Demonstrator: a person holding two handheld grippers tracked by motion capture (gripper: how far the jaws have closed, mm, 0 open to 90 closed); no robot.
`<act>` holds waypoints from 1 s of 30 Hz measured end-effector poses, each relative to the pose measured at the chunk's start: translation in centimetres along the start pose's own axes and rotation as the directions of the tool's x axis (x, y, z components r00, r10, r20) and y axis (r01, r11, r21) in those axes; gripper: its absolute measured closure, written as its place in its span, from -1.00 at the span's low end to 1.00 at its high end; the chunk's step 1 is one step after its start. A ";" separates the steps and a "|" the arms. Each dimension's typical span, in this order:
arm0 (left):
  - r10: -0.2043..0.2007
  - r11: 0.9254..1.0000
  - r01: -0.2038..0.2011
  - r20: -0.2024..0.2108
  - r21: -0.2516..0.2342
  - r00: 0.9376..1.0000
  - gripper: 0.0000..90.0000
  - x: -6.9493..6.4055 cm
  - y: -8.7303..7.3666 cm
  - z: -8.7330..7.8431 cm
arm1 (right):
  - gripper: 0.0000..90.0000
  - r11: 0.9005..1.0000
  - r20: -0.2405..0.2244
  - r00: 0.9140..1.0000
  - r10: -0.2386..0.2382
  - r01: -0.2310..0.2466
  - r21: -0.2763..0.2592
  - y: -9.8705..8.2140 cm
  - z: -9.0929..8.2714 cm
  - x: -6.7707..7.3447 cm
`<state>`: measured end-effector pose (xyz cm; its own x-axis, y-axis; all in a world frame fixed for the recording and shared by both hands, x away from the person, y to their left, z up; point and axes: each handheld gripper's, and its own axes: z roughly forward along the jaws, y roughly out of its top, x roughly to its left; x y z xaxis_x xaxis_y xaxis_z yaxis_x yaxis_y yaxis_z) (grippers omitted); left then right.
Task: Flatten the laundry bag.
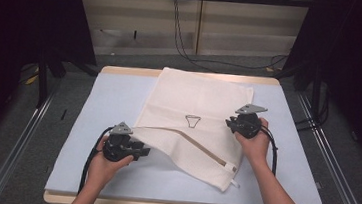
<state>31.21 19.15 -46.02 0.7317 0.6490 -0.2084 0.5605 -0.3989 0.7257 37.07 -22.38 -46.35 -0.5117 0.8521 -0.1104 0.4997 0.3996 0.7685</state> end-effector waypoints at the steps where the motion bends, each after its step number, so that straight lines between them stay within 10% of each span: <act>1: -0.002 1.000 0.002 -0.008 0.001 1.000 0.34 0.1 -0.1 -0.1 | 0.62 1.000 -0.006 1.000 0.001 -0.001 -0.003 0.1 -0.1 0.2; 9: -0.017 1.000 0.017 -0.056 -0.002 0.998 0.24 1.3 -1.1 -1.0 | 0.35 0.999 -0.110 0.994 0.012 -0.017 -0.037 0.8 -0.7 2.2; 14: -0.040 0.999 0.039 -0.074 -0.012 0.996 0.23 1.8 -1.4 -1.4 | 0.23 0.996 -0.224 0.974 0.024 -0.042 -0.076 1.6 -0.8 4.4; 30: -0.083 0.996 0.081 -0.084 -0.020 0.993 0.43 4.1 -2.0 -2.6 | 0.61 0.999 -0.383 0.923 -0.045 0.052 0.009 0.7 0.1 8.4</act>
<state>32.10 24.32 -46.68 0.6477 0.7317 -0.2121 0.6106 -0.3320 0.7190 33.18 -14.89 -46.85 -0.7621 0.6390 0.1047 0.4786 0.4469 0.7558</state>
